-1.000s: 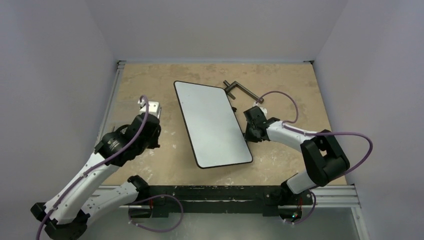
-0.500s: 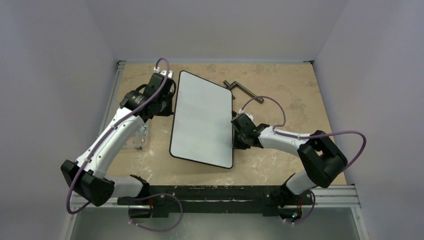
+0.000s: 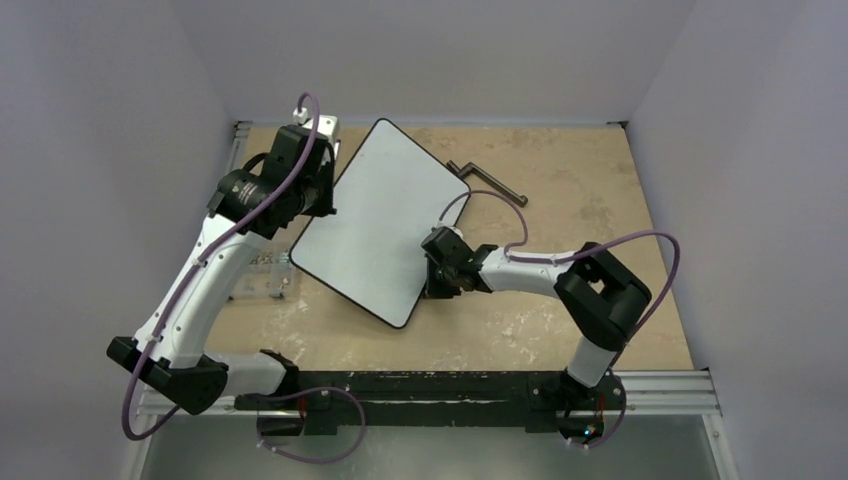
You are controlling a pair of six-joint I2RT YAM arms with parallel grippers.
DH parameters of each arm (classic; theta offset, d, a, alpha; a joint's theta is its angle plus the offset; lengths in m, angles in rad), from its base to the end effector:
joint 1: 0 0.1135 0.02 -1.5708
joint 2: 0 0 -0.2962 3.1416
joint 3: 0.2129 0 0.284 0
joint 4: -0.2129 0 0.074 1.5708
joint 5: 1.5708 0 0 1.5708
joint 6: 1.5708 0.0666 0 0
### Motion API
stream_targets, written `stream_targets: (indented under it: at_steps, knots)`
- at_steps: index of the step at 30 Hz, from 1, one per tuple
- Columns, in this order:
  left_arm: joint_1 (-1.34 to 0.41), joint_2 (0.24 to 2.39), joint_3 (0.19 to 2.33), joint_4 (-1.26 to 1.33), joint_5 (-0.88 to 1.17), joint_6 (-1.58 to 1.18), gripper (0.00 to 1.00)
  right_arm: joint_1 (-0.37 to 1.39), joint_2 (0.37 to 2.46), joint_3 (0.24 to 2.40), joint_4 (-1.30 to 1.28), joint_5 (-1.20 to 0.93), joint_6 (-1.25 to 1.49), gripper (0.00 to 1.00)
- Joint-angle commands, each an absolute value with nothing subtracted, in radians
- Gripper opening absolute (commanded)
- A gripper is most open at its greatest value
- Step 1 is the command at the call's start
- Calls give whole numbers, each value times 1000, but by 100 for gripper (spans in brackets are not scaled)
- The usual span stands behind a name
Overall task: Write a sentence on the whiteboard
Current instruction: Move the whiteboard to the center of the board.
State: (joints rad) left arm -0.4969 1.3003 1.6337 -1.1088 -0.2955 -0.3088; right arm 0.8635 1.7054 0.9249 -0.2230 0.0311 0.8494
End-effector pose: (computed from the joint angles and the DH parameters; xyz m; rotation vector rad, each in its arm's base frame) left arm 0.2570 -0.1173 0.4501 0.0729 2.3042 -0.0639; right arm 0.2451 0.2835 0.1358 -0.0068 2.6912 0.5653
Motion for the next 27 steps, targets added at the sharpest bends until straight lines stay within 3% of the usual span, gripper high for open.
stream_targets:
  at_steps: [1, 14, 19, 27]
  knots:
    - [-491, 1239, 1621, -1132, -273, -273, 0, 897, 1791, 1009, -173, 10, 864, 7]
    - [-490, 1138, 1543, -1132, -214, -245, 0, 930, 1963, 1211, -121, -50, 844, 7]
    - [-491, 1119, 1515, -1126, -209, -228, 0, 930, 1938, 1201, -95, -94, 775, 5]
    - [-490, 1097, 1506, -1090, -164, -218, 0, 928, 1721, 1039, -159, -67, 701, 48]
